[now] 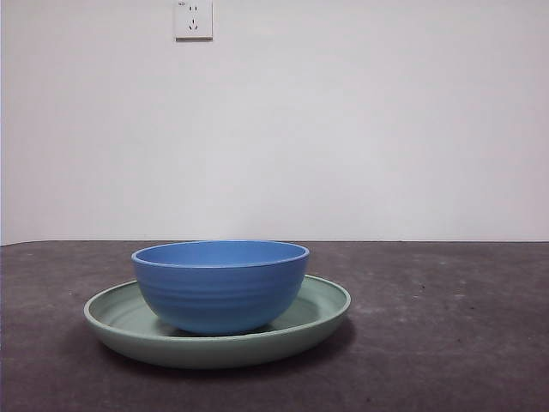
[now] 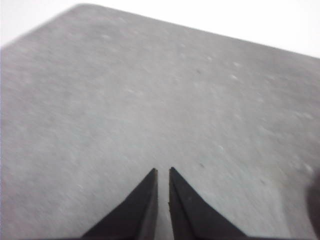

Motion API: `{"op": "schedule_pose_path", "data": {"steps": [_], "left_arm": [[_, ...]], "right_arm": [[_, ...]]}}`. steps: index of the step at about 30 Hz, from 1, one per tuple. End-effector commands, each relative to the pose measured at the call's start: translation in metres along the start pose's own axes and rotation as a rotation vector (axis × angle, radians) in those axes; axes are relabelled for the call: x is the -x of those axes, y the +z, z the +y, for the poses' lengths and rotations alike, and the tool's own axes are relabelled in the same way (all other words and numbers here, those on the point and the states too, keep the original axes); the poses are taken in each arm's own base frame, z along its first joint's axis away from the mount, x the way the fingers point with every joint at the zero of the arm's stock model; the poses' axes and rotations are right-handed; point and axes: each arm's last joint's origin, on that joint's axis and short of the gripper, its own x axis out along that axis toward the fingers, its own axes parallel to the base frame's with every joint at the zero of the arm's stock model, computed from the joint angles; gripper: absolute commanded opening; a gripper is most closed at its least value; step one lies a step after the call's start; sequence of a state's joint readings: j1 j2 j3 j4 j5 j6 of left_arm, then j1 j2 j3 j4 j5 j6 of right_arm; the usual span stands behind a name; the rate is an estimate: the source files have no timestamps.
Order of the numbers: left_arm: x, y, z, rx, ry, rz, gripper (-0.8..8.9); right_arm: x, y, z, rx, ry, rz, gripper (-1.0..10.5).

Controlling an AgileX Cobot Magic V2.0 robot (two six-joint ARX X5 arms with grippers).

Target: Pick up the blue bowl, put it on the green plate, put it on desk

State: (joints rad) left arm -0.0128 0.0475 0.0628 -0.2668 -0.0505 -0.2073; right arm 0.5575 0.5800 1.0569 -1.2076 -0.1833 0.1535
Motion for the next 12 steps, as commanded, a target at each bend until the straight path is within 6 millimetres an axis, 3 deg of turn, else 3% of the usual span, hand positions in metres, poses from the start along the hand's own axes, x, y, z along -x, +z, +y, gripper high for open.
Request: {"op": "schedule_pose_path", "data": {"steps": [1,5,12], "left_arm": [[-0.0024,-0.0058,0.0019,-0.051,0.008,-0.025,0.36],[-0.0032,-0.0056,0.0017,-0.140,0.002,-0.075,0.36],[-0.0032,-0.0056,0.0018,-0.138,0.002,-0.074,0.36]], "right_arm": [[-0.0001,0.0022,0.0009,0.013,0.007,-0.007,0.4],[-0.0001,0.0022,0.0009,0.013,0.007,-0.007,0.4],[-0.0001,0.0022,0.0009,0.013,0.007,-0.007,0.4]]}}
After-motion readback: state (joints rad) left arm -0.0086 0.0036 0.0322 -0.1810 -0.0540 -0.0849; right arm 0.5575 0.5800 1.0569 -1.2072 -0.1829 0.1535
